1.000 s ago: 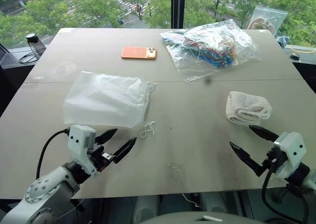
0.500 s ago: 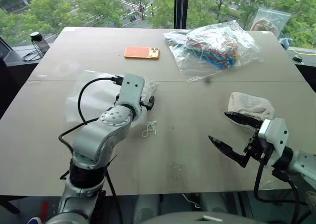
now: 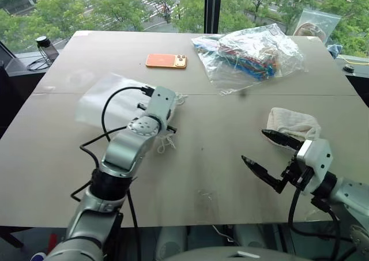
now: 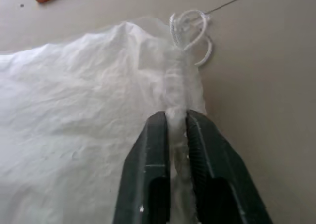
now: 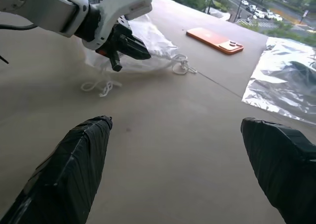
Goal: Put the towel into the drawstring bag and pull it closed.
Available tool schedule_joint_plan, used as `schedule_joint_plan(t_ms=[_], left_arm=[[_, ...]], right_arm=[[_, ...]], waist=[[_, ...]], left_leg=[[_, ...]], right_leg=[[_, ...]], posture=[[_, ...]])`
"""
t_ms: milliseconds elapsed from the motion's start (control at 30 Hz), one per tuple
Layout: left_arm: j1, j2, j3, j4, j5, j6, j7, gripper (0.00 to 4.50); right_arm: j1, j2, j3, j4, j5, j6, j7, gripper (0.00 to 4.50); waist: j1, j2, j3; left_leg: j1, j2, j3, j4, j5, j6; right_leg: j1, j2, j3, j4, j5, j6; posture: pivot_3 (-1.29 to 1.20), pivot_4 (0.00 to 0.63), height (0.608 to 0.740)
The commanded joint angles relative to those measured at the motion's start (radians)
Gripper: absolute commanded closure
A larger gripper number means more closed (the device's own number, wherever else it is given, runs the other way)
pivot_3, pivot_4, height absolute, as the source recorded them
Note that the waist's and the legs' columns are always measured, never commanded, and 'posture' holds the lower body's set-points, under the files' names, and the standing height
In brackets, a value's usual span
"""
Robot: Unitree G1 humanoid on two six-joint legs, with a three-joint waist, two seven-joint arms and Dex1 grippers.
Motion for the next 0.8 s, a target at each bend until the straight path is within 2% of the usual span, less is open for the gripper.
schedule_joint_plan(t_ms=[33,100,167,300,433,567,667,800], left_arm=[[0.017,0.062,0.146,0.053,-0.134,-0.183,-0.297,4.47],[0.009,0.064,0.245,0.111,-0.261,-0.216,-0.462,4.47],[-0.045,0.096,0.310,0.185,-0.367,-0.098,-0.555,4.47],[-0.083,0.169,0.305,0.210,-0.427,-0.014,-0.669,4.47],[-0.080,0.150,0.296,0.170,-0.438,0.006,-0.652,4.47],[-0.078,0.099,0.311,0.128,-0.443,0.017,-0.587,4.47],[-0.064,0.074,0.321,0.087,-0.435,0.015,-0.542,4.47],[-0.047,0.057,0.354,0.036,-0.454,0.039,-0.487,4.47]], right_arm=[[-0.029,0.013,-0.040,-0.004,0.004,0.022,-0.056,0.00],[-0.049,0.013,-0.047,0.007,-0.011,0.044,-0.087,0.00],[-0.089,0.002,-0.071,0.035,0.014,0.103,-0.115,0.00],[-0.208,-0.031,-0.168,0.122,0.081,0.229,-0.161,0.00],[-0.366,-0.093,-0.216,0.306,0.056,0.367,-0.226,0.00],[-0.482,-0.179,-0.192,0.520,0.018,0.487,-0.221,0.00],[-0.515,-0.232,-0.152,0.647,0.026,0.589,-0.162,0.00],[-0.527,-0.265,-0.092,0.712,0.055,0.682,-0.076,0.00]], waist=[[0.000,0.001,0.000],[0.003,0.001,0.000],[0.006,0.000,0.000],[0.002,0.000,0.001],[0.000,0.001,0.001],[0.004,0.001,0.001],[0.002,0.001,0.001],[-0.002,0.000,0.001]], left_leg=[[0.000,0.000,0.000,0.000,0.000,0.000],[-0.001,0.000,0.000,0.000,0.000,0.000],[-0.001,0.000,0.001,0.001,0.000,0.000],[-0.002,0.000,0.001,0.002,0.000,0.000],[-0.001,0.000,0.002,0.002,0.000,0.000],[-0.003,0.000,0.002,0.001,0.000,0.000],[-0.004,0.000,0.003,0.001,0.000,0.000],[-0.004,0.000,0.004,0.001,0.000,0.000]], right_leg=[[0.000,0.000,0.000,0.000,0.000,0.000],[-0.001,0.000,0.000,0.000,0.000,0.000],[-0.001,0.000,0.000,0.000,0.000,0.000],[-0.001,-0.001,0.000,0.001,0.000,0.000],[-0.001,0.000,0.001,0.002,0.000,0.000],[-0.005,0.000,0.002,0.005,0.000,0.000],[-0.006,0.000,0.003,0.006,0.000,0.000],[-0.007,0.000,0.004,0.007,0.000,0.000]], posture=[[0.00,0.150,0.740],[0.00,0.150,0.740],[0.00,0.150,0.740],[0.00,0.150,0.740],[0.00,0.150,0.740],[0.00,0.150,0.740],[0.00,0.150,0.740],[0.00,0.150,0.740]])
